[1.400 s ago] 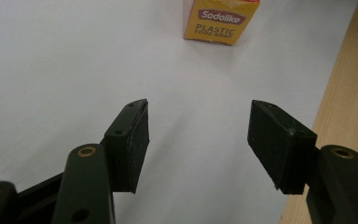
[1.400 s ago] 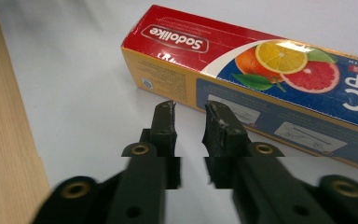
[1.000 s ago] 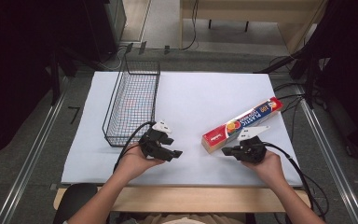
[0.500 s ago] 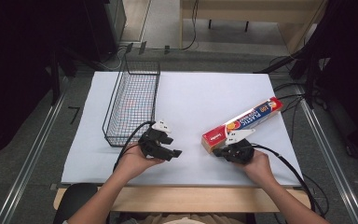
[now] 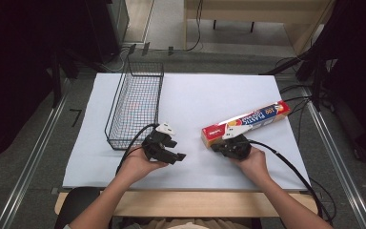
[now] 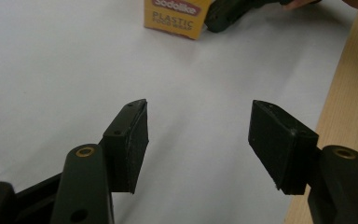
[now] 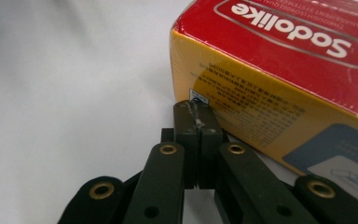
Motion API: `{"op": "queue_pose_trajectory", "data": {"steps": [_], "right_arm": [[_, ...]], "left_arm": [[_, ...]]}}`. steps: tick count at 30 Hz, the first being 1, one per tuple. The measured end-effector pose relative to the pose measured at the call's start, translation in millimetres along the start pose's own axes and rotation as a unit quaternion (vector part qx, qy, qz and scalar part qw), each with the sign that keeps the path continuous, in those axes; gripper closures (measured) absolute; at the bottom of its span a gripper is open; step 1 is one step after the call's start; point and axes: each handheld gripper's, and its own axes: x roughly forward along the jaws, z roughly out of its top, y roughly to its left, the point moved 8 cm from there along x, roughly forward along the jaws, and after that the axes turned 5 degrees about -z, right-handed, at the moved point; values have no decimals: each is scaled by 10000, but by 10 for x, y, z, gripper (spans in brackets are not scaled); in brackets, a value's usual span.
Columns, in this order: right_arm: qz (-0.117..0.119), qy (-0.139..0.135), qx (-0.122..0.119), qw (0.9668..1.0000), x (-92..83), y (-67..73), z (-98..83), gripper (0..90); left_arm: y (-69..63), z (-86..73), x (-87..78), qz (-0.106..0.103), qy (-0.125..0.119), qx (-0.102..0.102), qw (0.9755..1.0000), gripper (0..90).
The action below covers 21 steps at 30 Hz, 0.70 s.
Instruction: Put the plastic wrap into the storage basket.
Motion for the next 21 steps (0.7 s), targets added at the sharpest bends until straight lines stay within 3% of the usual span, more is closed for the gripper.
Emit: {"op": "queue_pose_trajectory", "data": {"steps": [5,13,17,21], "right_arm": [[-105,49,204,9997,134,-101,138,900],[-471,88,236,9986,417,-339,424,900],[-401,131,376,9984,474,-407,484,900],[-317,207,193,9991,417,-419,502,900]], "left_arm": [[0,-6,0,-21,17,-18,10000,381],[-1,-38,39,-57,134,11,9999,380],[-5,-42,41,-69,124,-18,9999,380],[5,-53,33,-88,119,-36,9999,382]]}}
